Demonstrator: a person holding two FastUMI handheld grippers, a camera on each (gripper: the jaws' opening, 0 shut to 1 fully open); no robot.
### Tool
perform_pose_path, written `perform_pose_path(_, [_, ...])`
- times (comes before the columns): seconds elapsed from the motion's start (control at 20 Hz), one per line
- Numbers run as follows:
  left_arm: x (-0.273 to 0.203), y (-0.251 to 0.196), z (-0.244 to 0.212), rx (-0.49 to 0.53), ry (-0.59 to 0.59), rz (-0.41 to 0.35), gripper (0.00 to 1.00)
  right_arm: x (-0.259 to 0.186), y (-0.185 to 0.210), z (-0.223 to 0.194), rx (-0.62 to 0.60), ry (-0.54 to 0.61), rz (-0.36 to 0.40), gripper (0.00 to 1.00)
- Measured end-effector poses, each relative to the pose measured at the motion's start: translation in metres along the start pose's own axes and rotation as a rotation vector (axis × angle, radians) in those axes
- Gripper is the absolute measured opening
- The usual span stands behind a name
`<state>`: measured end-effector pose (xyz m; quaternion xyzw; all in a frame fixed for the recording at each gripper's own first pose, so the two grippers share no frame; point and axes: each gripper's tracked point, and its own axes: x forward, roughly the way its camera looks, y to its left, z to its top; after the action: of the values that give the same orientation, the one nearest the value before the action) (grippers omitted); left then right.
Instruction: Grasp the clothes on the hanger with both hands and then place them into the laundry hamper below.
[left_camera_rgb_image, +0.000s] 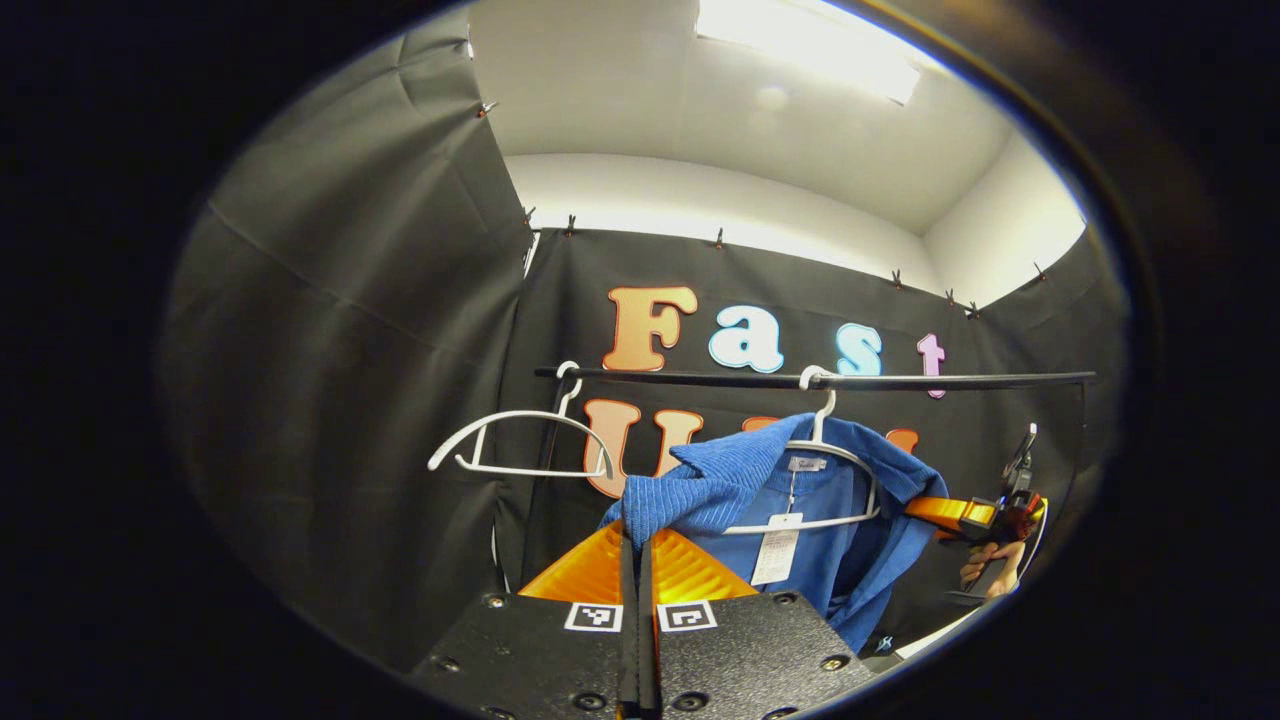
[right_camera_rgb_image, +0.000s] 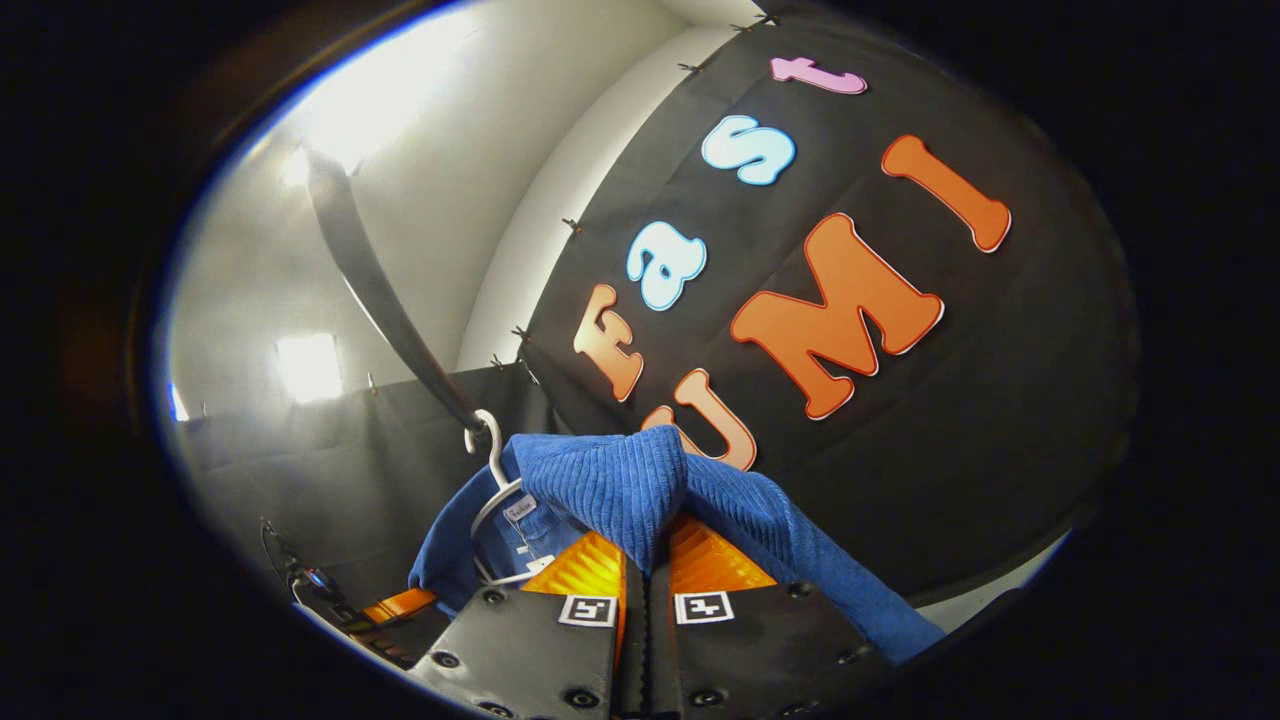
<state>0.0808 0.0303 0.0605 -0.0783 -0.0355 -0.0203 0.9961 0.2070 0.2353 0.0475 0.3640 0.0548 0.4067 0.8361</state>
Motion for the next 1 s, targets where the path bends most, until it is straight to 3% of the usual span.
perform_pose_path(0.3, [0.014,0.015,0.014,0.038,-0.008,0.040,0.00,0.006,0.000,0.025,0.072,-0.068,0.006,0.07])
perform_pose_path(0.7, [0.029,0.020,0.055,0.129,-0.098,0.078,0.00,0.017,-0.012,0.049,0.085,-0.124,-0.015,0.07])
perform_pose_path(1.0, [0.048,0.033,0.056,0.150,-0.107,0.099,0.00,0.022,-0.020,0.072,0.088,-0.179,-0.019,0.07])
